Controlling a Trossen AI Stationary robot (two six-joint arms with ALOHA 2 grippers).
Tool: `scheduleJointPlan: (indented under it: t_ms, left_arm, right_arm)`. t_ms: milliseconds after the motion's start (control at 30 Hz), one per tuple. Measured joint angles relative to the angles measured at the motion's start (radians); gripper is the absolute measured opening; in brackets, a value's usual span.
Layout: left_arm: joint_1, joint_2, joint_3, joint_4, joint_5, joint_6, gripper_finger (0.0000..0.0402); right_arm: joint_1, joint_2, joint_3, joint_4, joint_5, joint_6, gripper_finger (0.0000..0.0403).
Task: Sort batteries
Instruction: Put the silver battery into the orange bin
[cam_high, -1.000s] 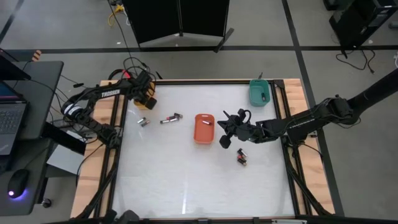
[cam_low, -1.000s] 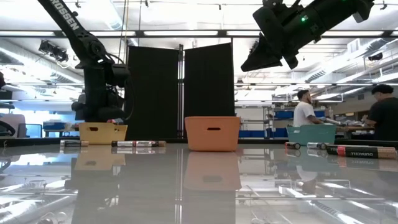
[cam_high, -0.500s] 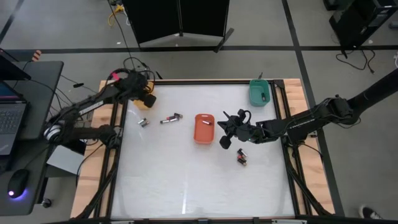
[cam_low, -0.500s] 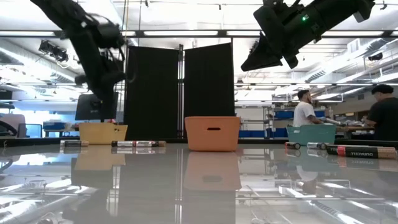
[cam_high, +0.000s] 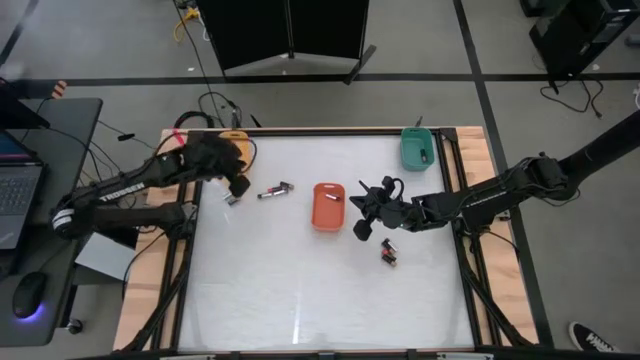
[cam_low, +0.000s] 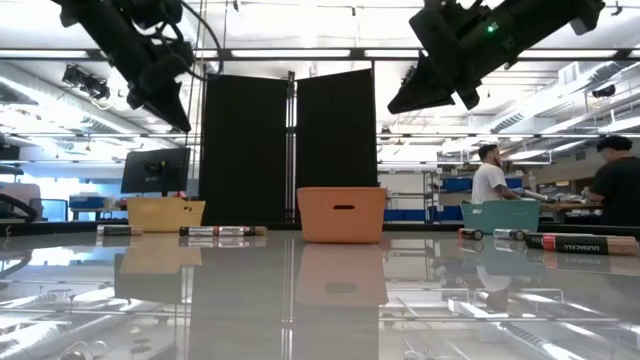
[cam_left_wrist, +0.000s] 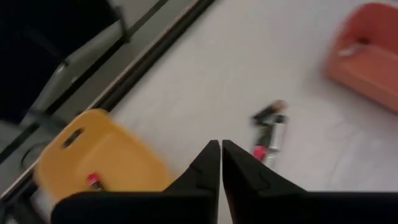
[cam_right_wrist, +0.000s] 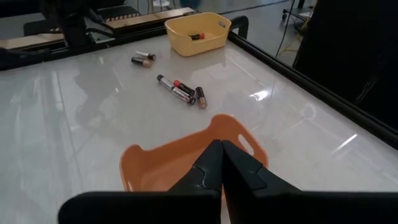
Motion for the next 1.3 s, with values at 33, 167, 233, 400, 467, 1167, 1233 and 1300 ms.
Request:
scheduleJointPlan:
  t_ms: [33,167,233,400,467,1167,1233,1300]
  left_arm:
    - [-0.027,-0.008,-0.013,0.017,0.001,0.000,0.0017]
    - [-0.124,-0.037,-0.088,0.145,0.002,0.000,0.0007]
    - [-0.161,-0.052,-0.134,0.247,0.021,0.002,0.0007]
    - [-0.222,-0.065,-0.232,0.437,0.136,0.007,0.0007]
    - [-0.237,-0.065,-0.254,0.448,0.162,0.021,0.0007]
    - [-0.261,0.146,-0.264,0.278,0.081,-0.020,0.0129]
    - [-0.260,0.190,-0.264,0.309,0.069,-0.002,0.0145]
    - [-0.257,0.231,-0.264,0.337,0.065,0.000,0.0159]
  right_arm:
    - [0.003,0.000,0.000,0.000,0.000,-0.003,0.0013]
    - [0.013,0.001,0.000,0.001,-0.001,-0.030,0.0013]
    - [0.014,0.010,0.000,0.015,-0.031,-0.050,0.0014]
    - [0.002,0.076,0.002,0.162,-0.149,-0.116,0.0017]
    - [-0.009,0.110,0.002,0.223,-0.197,-0.140,0.0018]
    - [-0.022,0.106,0.001,0.230,-0.232,-0.141,0.0014]
    - [-0.021,0.106,0.001,0.226,-0.232,-0.143,0.0020]
    - [-0.020,0.106,0.000,0.223,-0.232,-0.157,0.0023]
